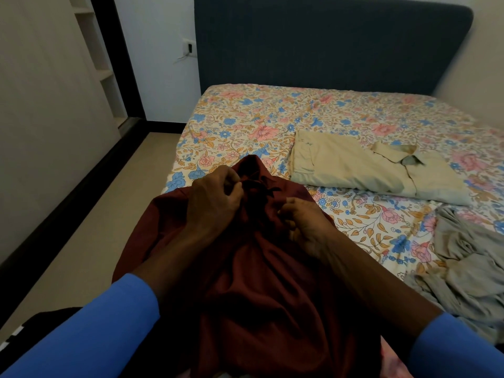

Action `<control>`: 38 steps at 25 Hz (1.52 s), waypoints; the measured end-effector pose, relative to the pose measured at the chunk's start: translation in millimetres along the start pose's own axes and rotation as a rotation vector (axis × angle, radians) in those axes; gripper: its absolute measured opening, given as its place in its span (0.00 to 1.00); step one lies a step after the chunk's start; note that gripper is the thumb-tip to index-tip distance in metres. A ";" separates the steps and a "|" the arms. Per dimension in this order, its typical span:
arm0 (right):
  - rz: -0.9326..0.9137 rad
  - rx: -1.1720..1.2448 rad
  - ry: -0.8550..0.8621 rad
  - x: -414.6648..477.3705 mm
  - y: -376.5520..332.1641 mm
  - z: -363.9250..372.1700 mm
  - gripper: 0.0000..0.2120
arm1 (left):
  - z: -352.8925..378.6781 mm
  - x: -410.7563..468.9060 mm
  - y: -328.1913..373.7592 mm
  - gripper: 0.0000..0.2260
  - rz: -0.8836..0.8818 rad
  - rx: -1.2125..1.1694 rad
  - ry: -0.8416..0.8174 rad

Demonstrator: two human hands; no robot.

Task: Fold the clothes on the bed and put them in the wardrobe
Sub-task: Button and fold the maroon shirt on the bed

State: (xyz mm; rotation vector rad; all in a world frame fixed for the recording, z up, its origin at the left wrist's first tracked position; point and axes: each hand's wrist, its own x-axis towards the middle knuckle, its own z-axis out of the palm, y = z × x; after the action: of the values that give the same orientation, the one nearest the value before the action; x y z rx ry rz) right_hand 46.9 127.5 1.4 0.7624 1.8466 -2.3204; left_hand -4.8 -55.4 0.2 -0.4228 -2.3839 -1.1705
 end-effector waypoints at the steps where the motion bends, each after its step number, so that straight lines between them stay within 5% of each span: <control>1: 0.004 0.001 0.000 -0.1 1.1 -0.3 0.18 | -1.4 0.2 -1.9 0.02 0.021 0.003 -0.004; 12: -0.128 -0.122 0.132 -3.6 11.2 -4.1 0.03 | 20.7 -19.0 8.3 0.02 -0.126 -0.210 -0.172; 18: -0.080 -0.183 0.063 -5.5 11.2 0.1 0.05 | 13.9 -19.9 -2.5 0.04 -0.165 -0.156 -0.517; 22: -0.026 -0.130 -0.008 -8.8 11.8 2.8 0.03 | 12.6 -21.3 -8.2 0.04 -0.298 -0.250 -0.464; 26: 0.041 -0.051 -0.043 -11.9 17.9 9.3 0.01 | 20.2 -34.7 -2.6 0.03 -0.248 -0.290 -0.316; 30: 0.063 0.066 -0.025 -12.6 21.5 7.6 0.05 | 19.1 -33.8 -5.0 0.04 -0.221 -0.324 -0.354; 38: -0.090 0.078 -0.002 -19.4 29.4 14.5 0.06 | 23.6 -34.3 -4.9 0.04 -0.364 -0.422 -0.256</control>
State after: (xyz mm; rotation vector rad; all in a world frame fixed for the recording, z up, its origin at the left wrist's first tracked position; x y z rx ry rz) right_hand 69.7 101.4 -14.5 0.6995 1.8359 -2.4598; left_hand 16.1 -42.0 -33.5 -0.2876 -2.4900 -1.9025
